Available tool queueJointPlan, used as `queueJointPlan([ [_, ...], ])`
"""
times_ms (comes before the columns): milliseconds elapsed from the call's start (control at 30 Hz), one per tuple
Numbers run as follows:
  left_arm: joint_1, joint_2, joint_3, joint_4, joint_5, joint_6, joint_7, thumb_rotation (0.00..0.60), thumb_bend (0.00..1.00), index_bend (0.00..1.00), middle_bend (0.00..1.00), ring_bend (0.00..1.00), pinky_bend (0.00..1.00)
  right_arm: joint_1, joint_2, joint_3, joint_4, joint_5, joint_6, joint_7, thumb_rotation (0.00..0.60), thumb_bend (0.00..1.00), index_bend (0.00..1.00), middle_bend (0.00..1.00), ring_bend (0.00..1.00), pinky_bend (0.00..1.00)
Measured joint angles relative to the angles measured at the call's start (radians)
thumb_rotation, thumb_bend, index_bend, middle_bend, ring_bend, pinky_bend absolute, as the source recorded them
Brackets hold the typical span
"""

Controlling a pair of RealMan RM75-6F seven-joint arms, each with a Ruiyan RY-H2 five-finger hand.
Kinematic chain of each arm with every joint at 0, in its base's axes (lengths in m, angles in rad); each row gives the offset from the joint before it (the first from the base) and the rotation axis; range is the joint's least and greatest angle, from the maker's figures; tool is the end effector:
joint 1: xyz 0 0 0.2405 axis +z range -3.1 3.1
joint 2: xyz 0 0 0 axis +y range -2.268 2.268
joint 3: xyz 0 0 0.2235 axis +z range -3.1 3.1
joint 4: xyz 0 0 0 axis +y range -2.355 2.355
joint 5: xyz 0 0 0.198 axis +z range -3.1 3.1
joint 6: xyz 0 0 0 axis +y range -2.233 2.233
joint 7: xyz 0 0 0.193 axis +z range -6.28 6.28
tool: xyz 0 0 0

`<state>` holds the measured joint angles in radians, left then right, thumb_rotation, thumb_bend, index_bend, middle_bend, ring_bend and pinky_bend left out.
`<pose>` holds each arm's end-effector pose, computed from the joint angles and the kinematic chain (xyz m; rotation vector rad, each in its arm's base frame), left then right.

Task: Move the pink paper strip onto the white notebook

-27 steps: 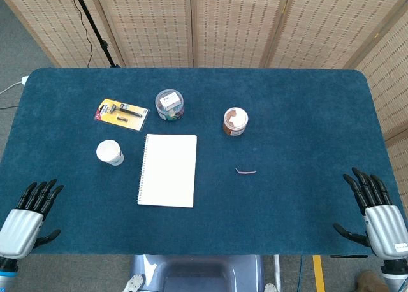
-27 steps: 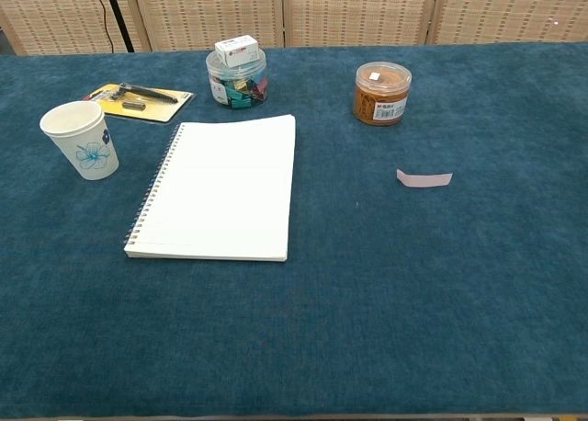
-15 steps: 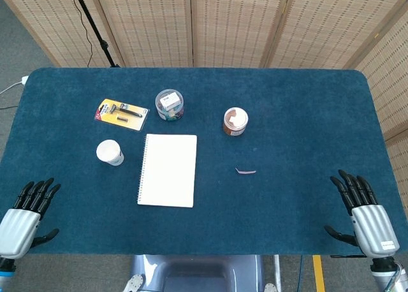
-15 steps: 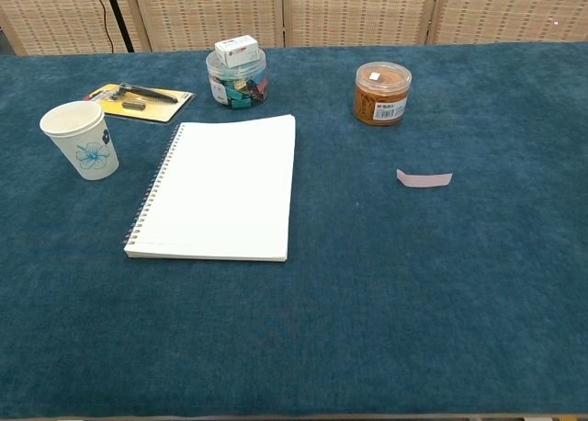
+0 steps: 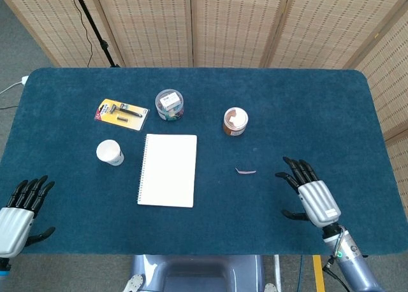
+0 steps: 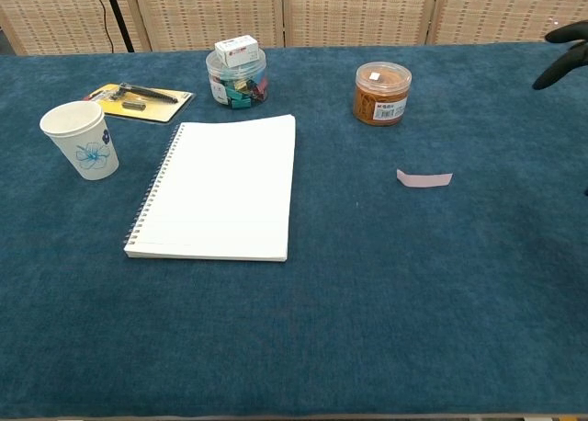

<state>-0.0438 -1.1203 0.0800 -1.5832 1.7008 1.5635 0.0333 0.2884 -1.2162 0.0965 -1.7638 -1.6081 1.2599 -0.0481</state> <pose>-0.2616 0.1865 0.1334 -1.5784 -0.8471 -0.9067 -0.1690 -0.2660 0.0810 1.6952 -0.9771 1.1539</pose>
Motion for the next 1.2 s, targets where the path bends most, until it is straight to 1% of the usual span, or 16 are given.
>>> queueJointPlan([
  [100, -0.002, 0.006, -0.002, -0.002, -0.006, -0.004, -0.010, 0.600, 0.00, 0.00, 0.00, 0.00, 0.00, 0.029, -0.042, 0.019, 0.002, 0.034, -0.036, -0.031, 0.600, 0.19, 0.27, 0.00, 0.00, 0.00],
  [167, -0.002, 0.010, -0.003, -0.004, -0.009, -0.006, -0.017, 0.600, 0.00, 0.00, 0.00, 0.00, 0.00, 0.049, -0.070, 0.032, 0.006, 0.065, -0.062, -0.059, 0.600, 0.23, 0.27, 0.00, 0.00, 0.00],
  [300, -0.005, 0.019, -0.004, -0.005, -0.012, -0.011, -0.033, 0.600, 0.00, 0.00, 0.00, 0.00, 0.00, 0.094, -0.140, 0.063, 0.031, 0.159, -0.121, -0.142, 0.600, 0.37, 0.29, 0.00, 0.00, 0.00],
  [367, -0.007, 0.022, -0.004, -0.005, -0.014, -0.015, -0.039, 0.600, 0.00, 0.00, 0.00, 0.00, 0.00, 0.114, -0.171, 0.075, 0.050, 0.204, -0.145, -0.179, 0.600, 0.40, 0.29, 0.00, 0.00, 0.00],
  [567, -0.011, 0.030, -0.006, -0.008, -0.020, -0.025, -0.052, 0.600, 0.00, 0.00, 0.00, 0.00, 0.00, 0.179, -0.274, 0.113, 0.122, 0.363, -0.210, -0.301, 0.600, 0.40, 0.30, 0.00, 0.00, 0.00],
  [733, -0.014, 0.036, -0.008, -0.012, -0.028, -0.035, -0.059, 0.600, 0.00, 0.00, 0.00, 0.00, 0.00, 0.224, -0.344, 0.126, 0.160, 0.447, -0.230, -0.370, 0.600, 0.40, 0.31, 0.00, 0.00, 0.00],
  [833, -0.013, 0.041, -0.007, -0.012, -0.028, -0.033, -0.074, 0.600, 0.00, 0.00, 0.00, 0.00, 0.00, 0.246, -0.383, 0.132, 0.207, 0.476, -0.243, -0.379, 0.600, 0.40, 0.36, 0.00, 0.00, 0.00],
  [933, -0.013, 0.043, -0.006, -0.011, -0.024, -0.032, -0.082, 0.600, 0.00, 0.00, 0.00, 0.00, 0.00, 0.266, -0.415, 0.137, 0.255, 0.500, -0.247, -0.378, 0.600, 0.40, 0.38, 0.00, 0.00, 0.00],
  [1033, -0.016, 0.046, -0.007, -0.010, -0.027, -0.038, -0.086, 0.600, 0.00, 0.00, 0.00, 0.00, 0.00, 0.277, -0.428, 0.140, 0.276, 0.507, -0.243, -0.367, 0.600, 0.40, 0.39, 0.00, 0.00, 0.00],
  [1200, -0.017, 0.050, -0.011, -0.012, -0.036, -0.039, -0.098, 0.600, 0.00, 0.00, 0.00, 0.00, 0.00, 0.291, -0.429, 0.149, 0.291, 0.515, -0.231, -0.362, 0.600, 0.40, 0.39, 0.00, 0.00, 0.00],
])
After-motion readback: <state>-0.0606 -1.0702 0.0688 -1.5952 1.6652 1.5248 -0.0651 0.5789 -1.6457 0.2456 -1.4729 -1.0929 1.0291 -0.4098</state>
